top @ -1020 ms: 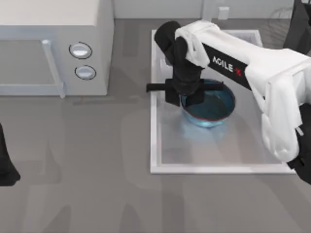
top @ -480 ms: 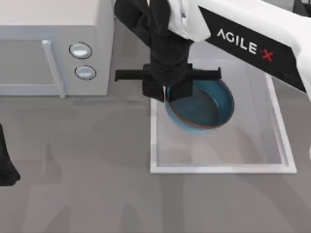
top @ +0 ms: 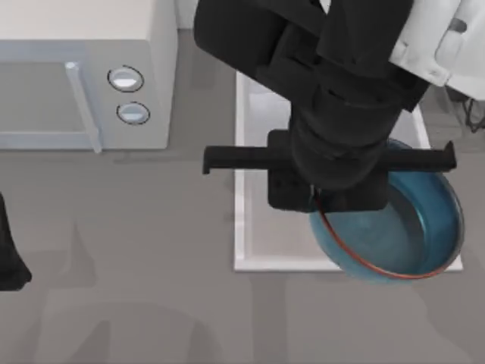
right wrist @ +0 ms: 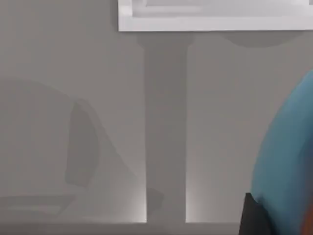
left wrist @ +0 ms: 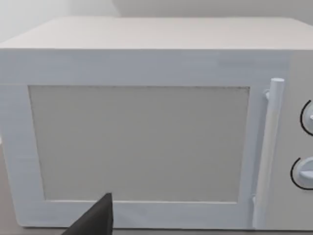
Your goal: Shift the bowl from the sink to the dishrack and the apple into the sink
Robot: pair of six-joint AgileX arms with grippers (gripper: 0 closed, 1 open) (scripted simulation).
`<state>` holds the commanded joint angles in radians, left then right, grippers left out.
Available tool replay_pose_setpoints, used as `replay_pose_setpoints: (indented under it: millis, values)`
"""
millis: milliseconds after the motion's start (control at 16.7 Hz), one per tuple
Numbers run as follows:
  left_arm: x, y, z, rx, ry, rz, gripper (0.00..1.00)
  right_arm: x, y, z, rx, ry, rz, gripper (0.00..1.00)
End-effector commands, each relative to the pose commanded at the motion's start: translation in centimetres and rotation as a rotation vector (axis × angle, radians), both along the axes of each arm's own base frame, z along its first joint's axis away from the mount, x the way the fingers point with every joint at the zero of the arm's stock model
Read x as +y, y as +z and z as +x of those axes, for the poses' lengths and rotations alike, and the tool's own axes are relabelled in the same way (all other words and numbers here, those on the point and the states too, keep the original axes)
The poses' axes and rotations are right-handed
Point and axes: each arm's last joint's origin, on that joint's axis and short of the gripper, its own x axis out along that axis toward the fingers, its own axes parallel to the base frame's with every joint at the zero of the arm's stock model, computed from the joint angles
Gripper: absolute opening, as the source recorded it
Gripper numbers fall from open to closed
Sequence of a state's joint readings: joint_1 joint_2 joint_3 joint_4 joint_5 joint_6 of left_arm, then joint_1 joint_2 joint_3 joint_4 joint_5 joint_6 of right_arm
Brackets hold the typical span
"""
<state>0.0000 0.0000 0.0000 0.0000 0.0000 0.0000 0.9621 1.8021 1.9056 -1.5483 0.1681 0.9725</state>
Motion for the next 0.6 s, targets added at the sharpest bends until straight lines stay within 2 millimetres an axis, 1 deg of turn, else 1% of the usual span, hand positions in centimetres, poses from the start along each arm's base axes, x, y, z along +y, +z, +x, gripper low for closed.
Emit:
replay_pose_setpoints:
  millis: [60, 180, 420, 540, 600]
  values:
    - [0.0, 0.0, 0.0, 0.0, 0.0, 0.0, 1.0, -0.4, 0.3, -0.8, 0.003, 0.001, -0.005, 0.0]
    - [0.0, 0.0, 0.0, 0.0, 0.0, 0.0, 1.0, -0.7, 0.5, -1.4, 0.005, 0.001, -0.009, 0.0]
    - [0.0, 0.0, 0.0, 0.0, 0.0, 0.0, 1.0, -0.7, 0.5, -1.3, 0.005, -0.003, -0.005, 0.0]
    - [0.0, 0.0, 0.0, 0.0, 0.0, 0.0, 1.0, -1.3, 0.7, -0.8, 0.001, 0.001, 0.03, 0.0]
    - [0.0, 0.0, 0.0, 0.0, 0.0, 0.0, 1.0, -1.9, 0.9, -0.2, -0.005, 0.001, 0.063, 0.0]
